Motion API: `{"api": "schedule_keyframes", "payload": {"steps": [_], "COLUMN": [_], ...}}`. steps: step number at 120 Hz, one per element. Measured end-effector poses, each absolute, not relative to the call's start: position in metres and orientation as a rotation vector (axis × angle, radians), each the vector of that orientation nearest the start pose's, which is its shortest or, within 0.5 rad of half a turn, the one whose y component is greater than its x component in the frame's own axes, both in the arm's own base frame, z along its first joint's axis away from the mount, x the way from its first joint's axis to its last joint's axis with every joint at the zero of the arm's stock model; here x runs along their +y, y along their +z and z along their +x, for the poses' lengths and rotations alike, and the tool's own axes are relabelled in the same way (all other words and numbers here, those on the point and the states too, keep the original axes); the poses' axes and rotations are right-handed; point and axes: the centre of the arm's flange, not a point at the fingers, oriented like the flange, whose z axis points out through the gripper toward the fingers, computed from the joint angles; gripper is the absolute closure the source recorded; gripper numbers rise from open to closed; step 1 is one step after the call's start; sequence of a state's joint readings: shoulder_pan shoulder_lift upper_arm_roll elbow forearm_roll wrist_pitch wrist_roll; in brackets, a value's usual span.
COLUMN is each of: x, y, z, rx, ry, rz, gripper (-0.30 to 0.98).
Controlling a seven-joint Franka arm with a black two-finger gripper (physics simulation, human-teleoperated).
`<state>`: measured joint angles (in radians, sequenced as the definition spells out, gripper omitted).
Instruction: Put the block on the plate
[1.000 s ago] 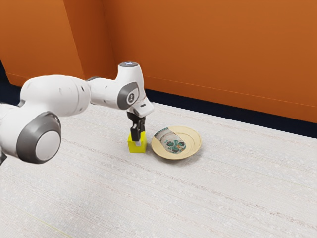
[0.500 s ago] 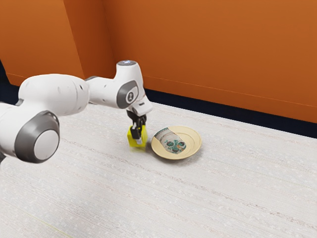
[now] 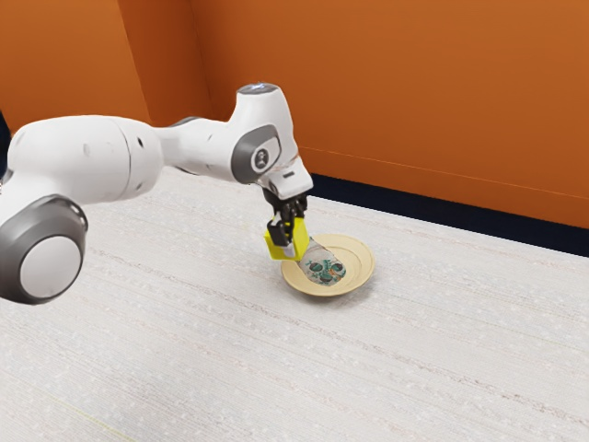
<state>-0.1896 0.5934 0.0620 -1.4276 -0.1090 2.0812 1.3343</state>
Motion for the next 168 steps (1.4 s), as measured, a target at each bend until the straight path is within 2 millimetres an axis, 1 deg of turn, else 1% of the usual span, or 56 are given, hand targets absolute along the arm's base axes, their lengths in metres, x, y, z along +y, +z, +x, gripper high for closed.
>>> {"api": "schedule_keyframes", "payload": {"steps": [15, 25, 39, 46, 61, 71, 78, 84, 98, 109, 121, 129, 134, 148, 156, 168], "x": [-0.134, -0.143, -0.147, -0.153, -0.158, -0.158, -0.158, -0.158, -0.156, -0.148, -0.129, -0.109, -0.101, -0.091, -0.080, -0.063], "y": [0.349, 0.337, 0.322, 0.314, 0.301, 0.298, 0.302, 0.313, 0.356, 0.376, 0.394, 0.413, 0.429, 0.479, 0.506, 0.537], "z": [0.709, 0.711, 0.720, 0.725, 0.730, 0.731, 0.731, 0.731, 0.724, 0.716, 0.702, 0.694, 0.688, 0.665, 0.652, 0.635], "rx": [2.118, 2.134, 2.130, 2.133, 2.128, 2.122, 2.116, 2.108, 2.084, 2.061, 1.997, 1.919, 1.870, 1.729, 1.630, 1.480], "ry": [-0.123, -0.112, -0.126, -0.146, -0.170, -0.181, -0.194, -0.217, -0.278, -0.285, -0.249, -0.220, -0.208, -0.145, -0.119, -0.082], "rz": [-2.355, -2.345, -2.335, -2.326, -2.319, -2.318, -2.316, -2.311, -2.303, -2.340, -2.433, -2.518, -2.566, -2.663, -2.717, -2.793], "gripper": [0.28, 0.28, 0.27, 0.27, 0.26, 0.20, 0.15, 0.12, 0.07, 0.05, 0.03, 0.02, 0.02, 0.01, 0.01, 0.00]}}
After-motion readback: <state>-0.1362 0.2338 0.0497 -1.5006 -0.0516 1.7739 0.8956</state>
